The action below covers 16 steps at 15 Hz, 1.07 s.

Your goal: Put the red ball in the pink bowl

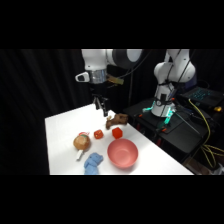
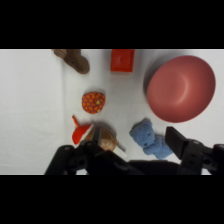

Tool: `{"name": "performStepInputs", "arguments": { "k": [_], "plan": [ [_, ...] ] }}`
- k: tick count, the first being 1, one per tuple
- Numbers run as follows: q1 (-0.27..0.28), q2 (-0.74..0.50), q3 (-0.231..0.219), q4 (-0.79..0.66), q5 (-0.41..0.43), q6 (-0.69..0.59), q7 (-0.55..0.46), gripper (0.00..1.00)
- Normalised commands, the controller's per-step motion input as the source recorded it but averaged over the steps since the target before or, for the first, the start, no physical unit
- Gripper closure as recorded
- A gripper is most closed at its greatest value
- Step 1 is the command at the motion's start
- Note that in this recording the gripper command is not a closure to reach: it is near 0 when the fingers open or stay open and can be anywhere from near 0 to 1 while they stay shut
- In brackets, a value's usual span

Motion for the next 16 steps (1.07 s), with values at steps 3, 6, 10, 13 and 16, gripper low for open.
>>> {"name": "performStepInputs", "arguments": {
  "k": [3,6,10,13,16],
  "plan": [
    [-0.029,0.01,0.012,0.03,0.035,-0.01,-0.04,0.00],
    [-0.069,-0.01,-0.014,0.06,0.115,0.04,-0.15,0.00],
    [-0.110,0.00,-0.054,0.04,0.170,0.18,-0.25,0.00],
    [-0.131,0.12,-0.068,0.03,0.266,0.26,-0.38,0.00],
    [-0.120,0.25,-0.035,0.11,0.272,0.22,-0.38,0.00]
  ]
}}
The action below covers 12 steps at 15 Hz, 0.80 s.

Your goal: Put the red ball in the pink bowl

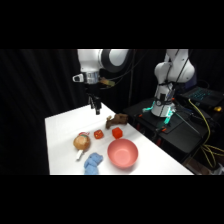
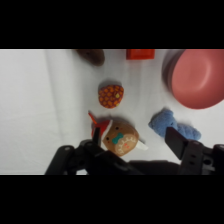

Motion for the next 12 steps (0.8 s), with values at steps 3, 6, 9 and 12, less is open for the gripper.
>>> {"name": "performStepInputs", "arguments": {
  "k": [3,6,9,12],
  "plan": [
    [-0.098,0.32,0.022,0.22,0.261,0.15,-0.29,0.00],
    [-0.083,0.32,0.067,0.25,0.188,0.12,-0.18,0.00],
    [-0.091,0.33,0.076,0.24,0.113,0.14,-0.10,0.00],
    [-0.084,0.26,0.071,0.16,0.033,0.19,-0.02,0.00]
  ]
}}
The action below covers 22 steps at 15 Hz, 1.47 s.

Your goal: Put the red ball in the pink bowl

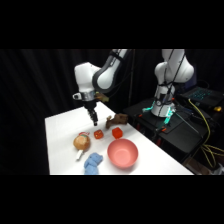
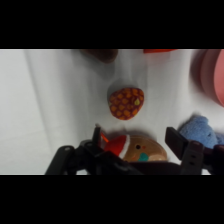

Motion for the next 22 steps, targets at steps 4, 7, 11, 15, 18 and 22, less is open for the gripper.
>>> {"name": "performStepInputs", "arguments": {
  "k": [4,7,11,15,18,22],
  "plan": [
    [-0.075,0.15,0.081,0.07,-0.015,0.16,0.03,0.00],
    [-0.070,0.12,0.114,0.04,0.001,0.13,0.05,0.00],
    [-0.086,0.13,0.125,0.08,0.039,0.13,0.03,0.00],
    [-0.118,0.16,0.124,0.16,0.070,0.13,0.00,1.00],
    [-0.091,0.14,0.105,0.15,0.051,0.12,0.02,1.00],
    [-0.042,0.03,0.068,0.11,0.013,0.00,0.08,0.60]
  ]
}}
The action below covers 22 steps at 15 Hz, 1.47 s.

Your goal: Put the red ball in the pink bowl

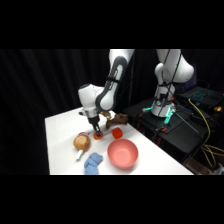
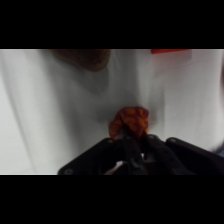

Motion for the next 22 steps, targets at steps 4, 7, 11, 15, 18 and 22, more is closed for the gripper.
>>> {"name": "performStepInputs", "arguments": {
  "k": [4,7,11,15,18,22],
  "plan": [
    [0.024,-0.24,0.013,0.03,-0.023,-0.30,0.16,0.11],
    [0.081,-0.41,-0.042,-0.05,-0.081,-0.34,0.17,0.14],
    [0.141,-0.37,-0.099,-0.06,-0.166,-0.28,0.22,0.15],
    [0.186,-0.37,-0.079,-0.13,-0.209,-0.21,0.23,0.09],
    [0.204,-0.38,-0.020,-0.23,-0.208,-0.12,0.21,0.09],
    [0.180,-0.39,0.032,-0.32,-0.198,-0.03,0.19,0.08]
  ]
}}
